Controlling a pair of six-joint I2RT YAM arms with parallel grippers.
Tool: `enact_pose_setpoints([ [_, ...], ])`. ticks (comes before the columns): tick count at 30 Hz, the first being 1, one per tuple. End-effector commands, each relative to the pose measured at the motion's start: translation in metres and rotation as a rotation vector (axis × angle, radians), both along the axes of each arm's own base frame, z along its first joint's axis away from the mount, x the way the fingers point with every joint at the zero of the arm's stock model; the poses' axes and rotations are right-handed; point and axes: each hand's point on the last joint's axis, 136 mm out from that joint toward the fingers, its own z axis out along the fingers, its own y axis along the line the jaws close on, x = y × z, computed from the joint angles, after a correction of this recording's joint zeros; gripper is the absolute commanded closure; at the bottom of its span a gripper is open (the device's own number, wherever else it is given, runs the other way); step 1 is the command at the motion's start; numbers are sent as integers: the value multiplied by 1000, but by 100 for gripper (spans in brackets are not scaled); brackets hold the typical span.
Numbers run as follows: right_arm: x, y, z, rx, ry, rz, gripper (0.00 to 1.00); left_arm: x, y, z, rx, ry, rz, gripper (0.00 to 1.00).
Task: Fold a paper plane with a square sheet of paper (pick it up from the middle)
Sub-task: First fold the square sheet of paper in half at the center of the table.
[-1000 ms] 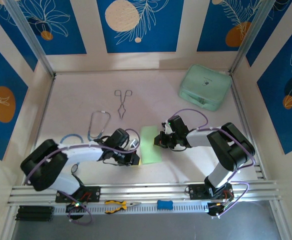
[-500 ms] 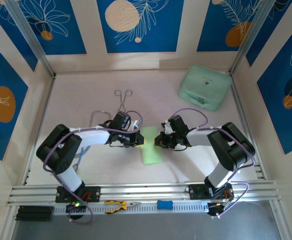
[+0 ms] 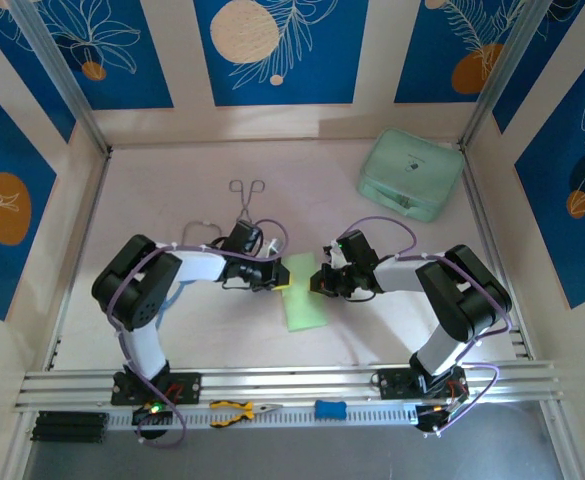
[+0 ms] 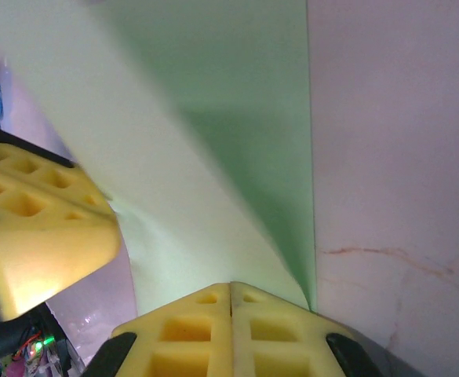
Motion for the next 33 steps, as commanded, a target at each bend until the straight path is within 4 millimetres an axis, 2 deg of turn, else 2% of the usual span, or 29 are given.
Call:
enact_pose_setpoints([
  [1, -37, -30, -38, -148, 157, -9, 100, -2, 12, -17, 31, 8, 0, 97],
  [4, -38, -30, -38, -146, 158, -11, 100, -9, 20, -32, 64, 30, -4, 98],
  [6, -39, -31, -38, -146, 159, -10, 100, -11, 20, -35, 67, 41, -8, 97],
  [9, -38, -31, -37, -149, 157, -14, 100, -7, 16, -24, 44, 33, -8, 97],
  [15, -39, -32, -36, -151, 156, -15, 100, 11, 6, 15, 7, -40, -10, 95],
  [17, -40, -32, -37, -152, 157, -16, 100, 16, 6, 16, 20, -56, -12, 95],
  [23, -40, -32, -36, -150, 157, -14, 100, 24, 10, -7, 54, -33, 15, 96],
  [28, -42, -34, -38, -152, 162, -15, 100, 22, 21, -32, 88, 6, 54, 96],
  [31, -43, -34, -38, -153, 164, -15, 100, 17, 22, -39, 81, 38, 53, 96],
  [33, -43, -34, -38, -154, 165, -15, 100, 18, 20, -35, 68, 39, 56, 96],
])
